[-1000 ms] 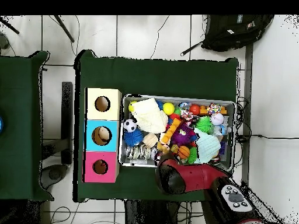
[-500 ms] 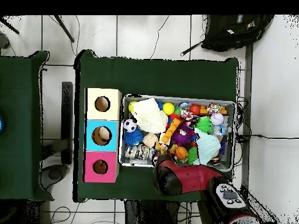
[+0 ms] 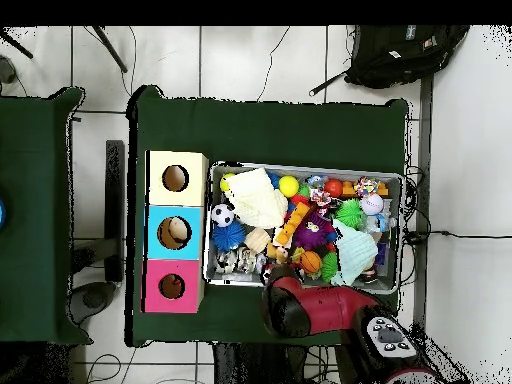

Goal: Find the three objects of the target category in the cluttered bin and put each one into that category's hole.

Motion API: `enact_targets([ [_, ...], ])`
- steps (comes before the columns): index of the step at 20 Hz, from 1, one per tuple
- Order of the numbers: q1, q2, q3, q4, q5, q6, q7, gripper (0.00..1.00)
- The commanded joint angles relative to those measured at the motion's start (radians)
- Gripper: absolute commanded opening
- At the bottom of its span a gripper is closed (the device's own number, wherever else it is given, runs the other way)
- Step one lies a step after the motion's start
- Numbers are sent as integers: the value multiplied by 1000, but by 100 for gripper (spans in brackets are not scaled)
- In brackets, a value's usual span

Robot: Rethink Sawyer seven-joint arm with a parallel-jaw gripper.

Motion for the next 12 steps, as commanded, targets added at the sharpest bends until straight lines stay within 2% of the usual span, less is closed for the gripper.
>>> enact_targets([
  [1,32,31,-17,-21,69,-64,184,100],
  [12,118,75,-46,-38,161,-138,212,100],
])
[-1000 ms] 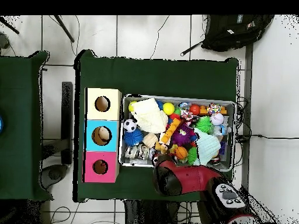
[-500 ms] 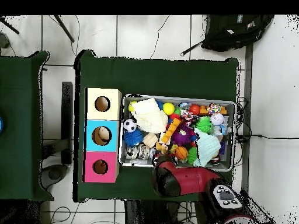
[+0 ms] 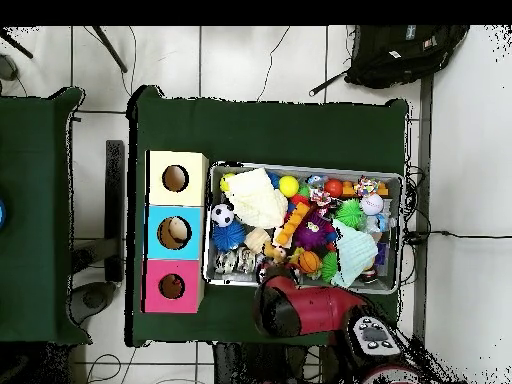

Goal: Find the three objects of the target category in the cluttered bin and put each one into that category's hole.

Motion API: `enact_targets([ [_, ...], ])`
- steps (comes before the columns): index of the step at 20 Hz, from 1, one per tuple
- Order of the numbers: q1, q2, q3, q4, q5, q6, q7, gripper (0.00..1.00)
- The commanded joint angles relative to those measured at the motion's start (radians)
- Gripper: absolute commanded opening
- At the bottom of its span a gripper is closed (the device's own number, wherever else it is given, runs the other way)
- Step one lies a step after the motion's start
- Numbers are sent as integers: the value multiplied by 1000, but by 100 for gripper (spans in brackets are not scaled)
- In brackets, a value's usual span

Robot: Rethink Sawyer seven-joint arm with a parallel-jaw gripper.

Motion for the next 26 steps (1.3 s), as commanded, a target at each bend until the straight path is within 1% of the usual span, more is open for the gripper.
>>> enact_targets([
  [1,47,72,13,-45,98,-114,211,100],
  [8,65,112,9,-77,137,-161,197,100],
  [16,75,120,-11,-72,160,-192,183,100],
  [22,91,115,-19,-53,180,-204,189,100],
  [24,96,106,-21,-43,186,-201,190,100],
  [26,105,78,-27,-23,190,-182,189,100],
])
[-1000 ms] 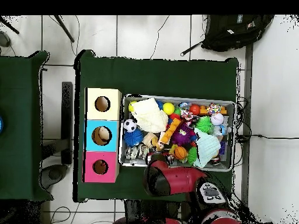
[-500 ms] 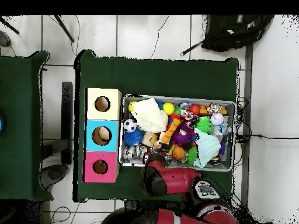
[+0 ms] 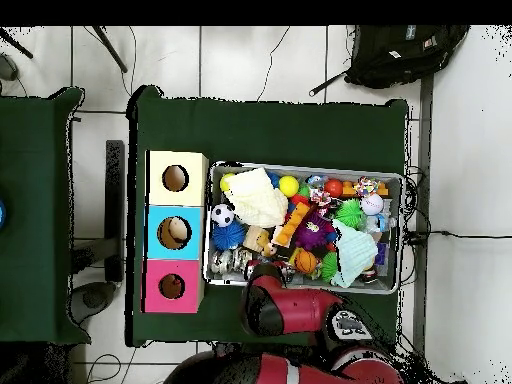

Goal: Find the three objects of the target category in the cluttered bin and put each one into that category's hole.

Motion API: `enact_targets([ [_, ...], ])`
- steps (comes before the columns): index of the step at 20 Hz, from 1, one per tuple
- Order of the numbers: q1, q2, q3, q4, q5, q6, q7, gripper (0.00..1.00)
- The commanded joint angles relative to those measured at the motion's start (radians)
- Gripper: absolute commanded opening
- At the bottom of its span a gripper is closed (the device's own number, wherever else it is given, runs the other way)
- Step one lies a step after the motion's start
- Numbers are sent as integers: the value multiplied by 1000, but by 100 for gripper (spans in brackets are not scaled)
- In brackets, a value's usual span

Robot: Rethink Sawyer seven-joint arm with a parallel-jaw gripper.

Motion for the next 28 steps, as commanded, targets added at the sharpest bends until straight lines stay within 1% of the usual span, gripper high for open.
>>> enact_targets([
  [1,27,-29,15,-10,74,-23,188,100],
  [7,47,-119,12,20,91,46,182,100],
  [11,57,-148,11,30,105,66,177,100],
  [16,66,-138,11,28,117,56,174,100],
  [25,96,-85,-11,27,144,-12,188,100],
  [28,96,-75,-14,29,144,-28,189,100],
])
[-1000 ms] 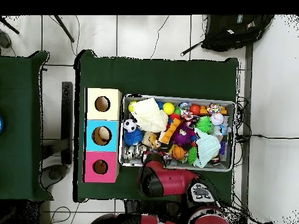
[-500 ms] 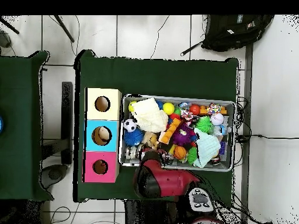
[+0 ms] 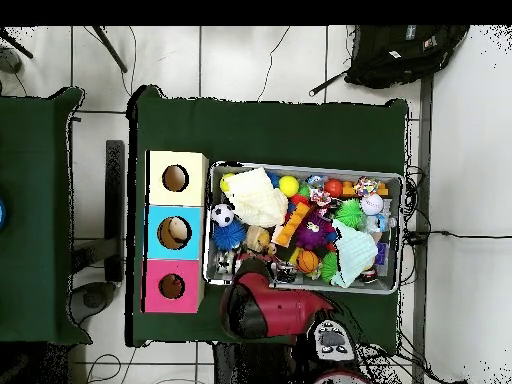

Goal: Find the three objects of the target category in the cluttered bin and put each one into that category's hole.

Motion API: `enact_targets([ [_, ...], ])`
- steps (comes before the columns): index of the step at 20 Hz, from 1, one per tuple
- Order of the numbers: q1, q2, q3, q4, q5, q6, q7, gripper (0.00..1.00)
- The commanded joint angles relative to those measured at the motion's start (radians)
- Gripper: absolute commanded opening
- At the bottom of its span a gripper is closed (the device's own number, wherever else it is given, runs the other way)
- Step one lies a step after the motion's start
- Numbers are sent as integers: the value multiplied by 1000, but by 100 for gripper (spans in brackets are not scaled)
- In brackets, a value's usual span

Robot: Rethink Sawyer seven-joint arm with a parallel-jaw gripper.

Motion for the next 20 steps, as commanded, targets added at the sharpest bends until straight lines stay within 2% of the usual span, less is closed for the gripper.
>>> enact_targets([
  [1,5,44,3,-16,62,-37,190,100],
  [7,-4,58,1,-14,54,-56,190,100],
  [20,-53,54,0,-49,25,-28,158,100],
])
